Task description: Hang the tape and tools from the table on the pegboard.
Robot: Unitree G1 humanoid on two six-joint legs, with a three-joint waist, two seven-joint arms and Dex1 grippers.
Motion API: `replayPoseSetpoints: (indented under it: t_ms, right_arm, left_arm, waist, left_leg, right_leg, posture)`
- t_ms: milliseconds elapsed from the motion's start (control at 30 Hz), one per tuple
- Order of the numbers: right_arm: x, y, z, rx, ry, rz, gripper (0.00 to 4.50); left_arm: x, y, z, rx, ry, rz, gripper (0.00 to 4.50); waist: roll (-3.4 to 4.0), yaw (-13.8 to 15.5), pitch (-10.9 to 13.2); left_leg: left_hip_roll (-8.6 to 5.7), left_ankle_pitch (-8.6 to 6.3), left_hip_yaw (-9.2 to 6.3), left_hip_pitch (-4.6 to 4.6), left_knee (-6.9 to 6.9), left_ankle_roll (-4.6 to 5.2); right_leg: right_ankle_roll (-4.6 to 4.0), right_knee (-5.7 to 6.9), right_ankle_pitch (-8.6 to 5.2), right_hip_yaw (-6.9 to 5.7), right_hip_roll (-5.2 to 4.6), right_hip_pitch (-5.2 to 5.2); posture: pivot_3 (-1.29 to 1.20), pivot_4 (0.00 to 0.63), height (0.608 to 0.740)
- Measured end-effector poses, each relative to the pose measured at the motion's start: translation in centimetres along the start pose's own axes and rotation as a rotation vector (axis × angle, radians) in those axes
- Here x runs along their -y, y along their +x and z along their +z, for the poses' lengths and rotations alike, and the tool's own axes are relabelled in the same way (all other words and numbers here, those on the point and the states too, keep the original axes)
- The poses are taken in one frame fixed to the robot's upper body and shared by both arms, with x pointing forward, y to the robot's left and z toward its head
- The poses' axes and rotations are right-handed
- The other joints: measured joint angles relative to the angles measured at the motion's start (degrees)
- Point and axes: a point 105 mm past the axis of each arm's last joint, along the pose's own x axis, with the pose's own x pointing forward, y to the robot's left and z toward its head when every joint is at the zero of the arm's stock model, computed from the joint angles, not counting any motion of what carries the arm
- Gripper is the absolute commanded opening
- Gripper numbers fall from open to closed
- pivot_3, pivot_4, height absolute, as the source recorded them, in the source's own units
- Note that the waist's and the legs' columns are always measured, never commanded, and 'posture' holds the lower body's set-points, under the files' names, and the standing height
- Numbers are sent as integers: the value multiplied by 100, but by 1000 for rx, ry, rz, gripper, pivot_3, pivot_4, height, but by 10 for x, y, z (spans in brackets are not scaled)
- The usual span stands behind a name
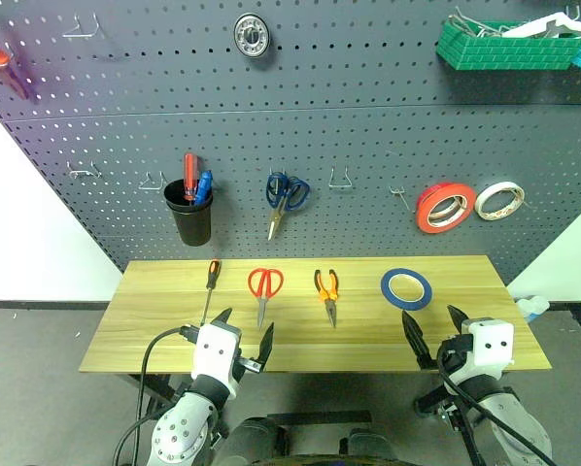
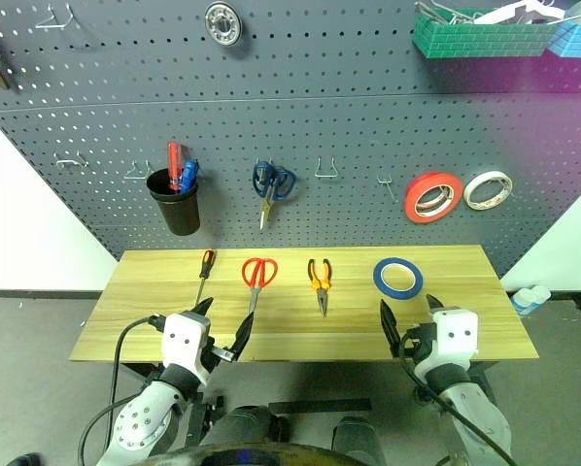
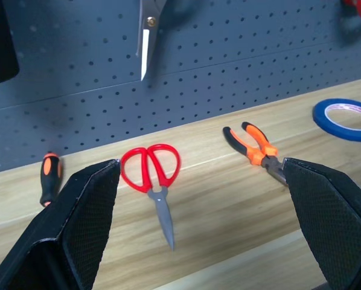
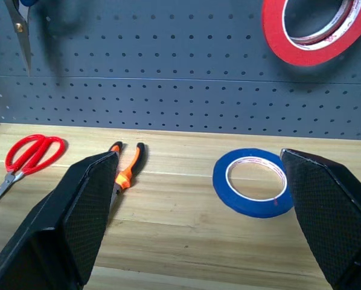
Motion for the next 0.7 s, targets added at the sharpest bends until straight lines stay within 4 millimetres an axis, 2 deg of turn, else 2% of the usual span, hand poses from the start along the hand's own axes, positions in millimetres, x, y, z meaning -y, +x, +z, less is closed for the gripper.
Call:
replayPoseSetpoints:
  t_ms: [233,400,700]
  right_arm:
    - [0,0,0,0,1,0,4500]
    - [-1,0,1,2,2,2,4500]
    - [-2,0,3,8,15,8,4500]
  left_arm:
    - [-4,-1,2,2,13,9,4485]
    - [-13,-3,1,-5,33,37,4485]
    - [-19,-4,-3,-13,-9,48,4485]
  waist:
    - [0,0,0]
    - [0,0,0]
    - [1,1,0]
  left_leg:
    - [0,0,0,0,0,0]
    - [0,0,0,0,0,0]
    - [0,0,0,0,0,0]
  right_leg:
    - [0,0,0,0,0,0]
    - [0,0,0,0,0,0]
    - [0,0,0,0,0,0]
  posture:
    - [-46,0,723]
    - [-44,0,723]
    - [-41,0,723]
